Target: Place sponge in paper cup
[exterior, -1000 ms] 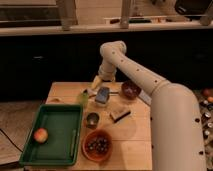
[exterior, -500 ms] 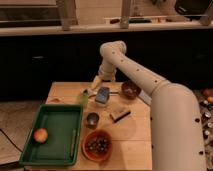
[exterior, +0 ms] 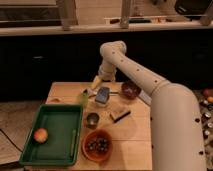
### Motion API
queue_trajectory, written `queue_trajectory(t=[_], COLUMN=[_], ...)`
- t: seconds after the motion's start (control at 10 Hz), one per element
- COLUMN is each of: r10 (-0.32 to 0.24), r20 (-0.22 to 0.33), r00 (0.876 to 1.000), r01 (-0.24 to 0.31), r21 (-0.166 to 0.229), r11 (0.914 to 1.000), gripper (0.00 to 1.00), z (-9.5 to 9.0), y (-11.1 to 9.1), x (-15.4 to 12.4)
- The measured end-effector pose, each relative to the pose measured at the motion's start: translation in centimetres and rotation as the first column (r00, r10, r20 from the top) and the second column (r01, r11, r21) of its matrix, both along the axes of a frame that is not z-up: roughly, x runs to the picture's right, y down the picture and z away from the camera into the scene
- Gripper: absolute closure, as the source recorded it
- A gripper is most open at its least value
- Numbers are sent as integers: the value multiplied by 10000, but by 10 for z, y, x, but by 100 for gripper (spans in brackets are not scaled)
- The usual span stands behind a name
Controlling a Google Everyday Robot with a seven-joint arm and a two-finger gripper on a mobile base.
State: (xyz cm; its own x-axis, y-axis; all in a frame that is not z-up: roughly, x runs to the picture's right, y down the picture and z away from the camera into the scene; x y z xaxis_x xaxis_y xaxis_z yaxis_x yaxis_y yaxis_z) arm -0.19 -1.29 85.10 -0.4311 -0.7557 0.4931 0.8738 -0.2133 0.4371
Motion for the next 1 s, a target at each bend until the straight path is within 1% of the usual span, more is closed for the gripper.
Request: queue_trajectory(t=[1.0], r10=[1], r20=[7], r00=[10000], r01=[-1], r21=[-15], r11=[10000], gripper=[20], z=[1], y=[1], x=[0])
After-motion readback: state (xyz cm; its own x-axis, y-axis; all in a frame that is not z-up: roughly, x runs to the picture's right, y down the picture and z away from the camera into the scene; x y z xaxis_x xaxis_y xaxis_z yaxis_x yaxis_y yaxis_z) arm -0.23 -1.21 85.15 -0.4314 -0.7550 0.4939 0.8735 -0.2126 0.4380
